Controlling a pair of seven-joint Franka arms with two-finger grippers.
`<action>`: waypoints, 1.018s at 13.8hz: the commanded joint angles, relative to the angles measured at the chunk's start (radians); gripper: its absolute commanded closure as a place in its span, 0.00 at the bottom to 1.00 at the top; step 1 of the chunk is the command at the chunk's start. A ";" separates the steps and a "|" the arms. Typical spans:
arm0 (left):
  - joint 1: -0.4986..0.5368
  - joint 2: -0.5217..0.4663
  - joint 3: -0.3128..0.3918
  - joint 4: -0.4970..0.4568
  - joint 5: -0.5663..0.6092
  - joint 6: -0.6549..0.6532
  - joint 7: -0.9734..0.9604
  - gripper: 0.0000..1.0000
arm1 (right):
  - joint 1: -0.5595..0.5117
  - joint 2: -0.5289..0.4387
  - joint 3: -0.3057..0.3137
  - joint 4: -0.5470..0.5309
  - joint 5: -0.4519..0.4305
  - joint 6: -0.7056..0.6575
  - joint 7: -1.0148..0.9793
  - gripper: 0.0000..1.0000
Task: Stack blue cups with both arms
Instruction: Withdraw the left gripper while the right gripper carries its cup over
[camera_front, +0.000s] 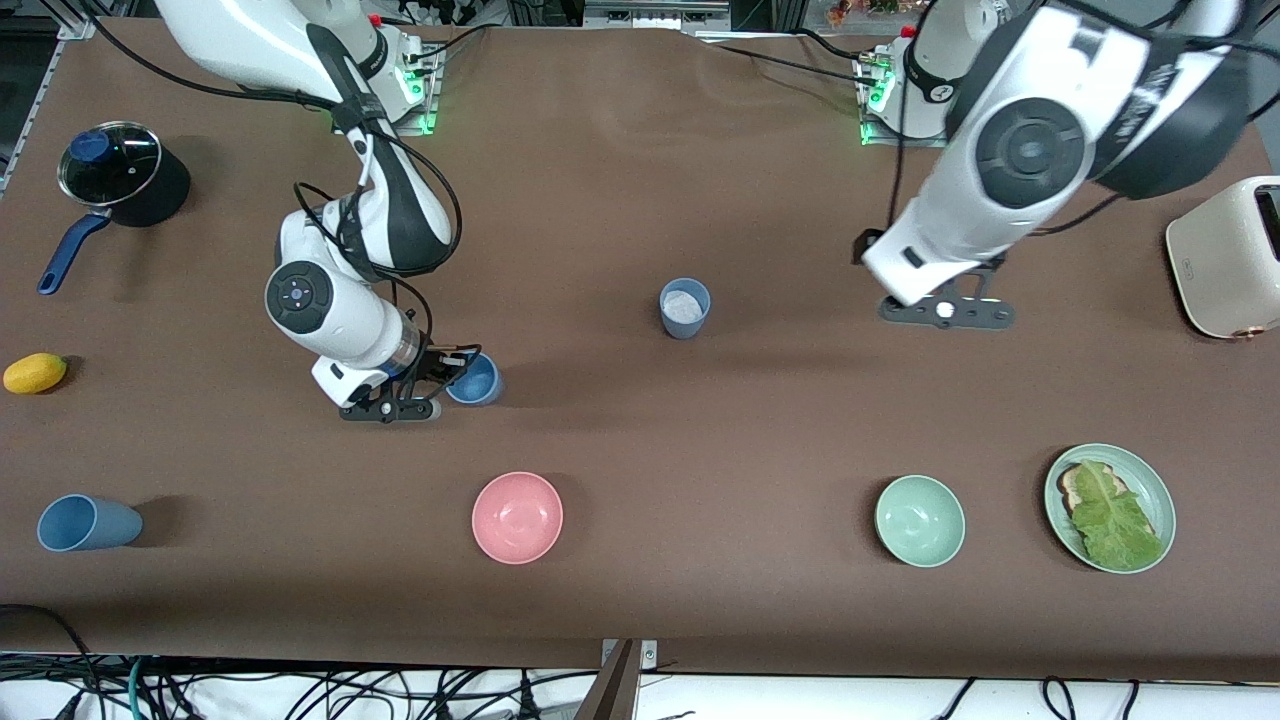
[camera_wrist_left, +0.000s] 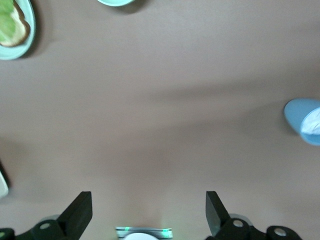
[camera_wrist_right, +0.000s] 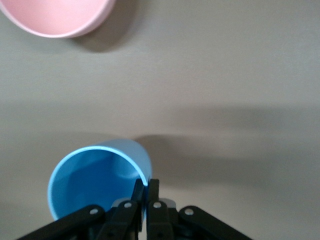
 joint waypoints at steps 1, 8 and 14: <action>0.005 -0.102 0.094 -0.054 -0.087 0.001 0.185 0.00 | 0.007 0.005 0.002 0.131 -0.001 -0.150 0.011 1.00; -0.158 -0.341 0.479 -0.319 -0.209 0.290 0.348 0.00 | 0.108 0.066 0.073 0.370 0.002 -0.309 0.348 1.00; -0.147 -0.357 0.466 -0.333 -0.145 0.301 0.346 0.00 | 0.346 0.151 0.061 0.503 -0.003 -0.285 0.772 1.00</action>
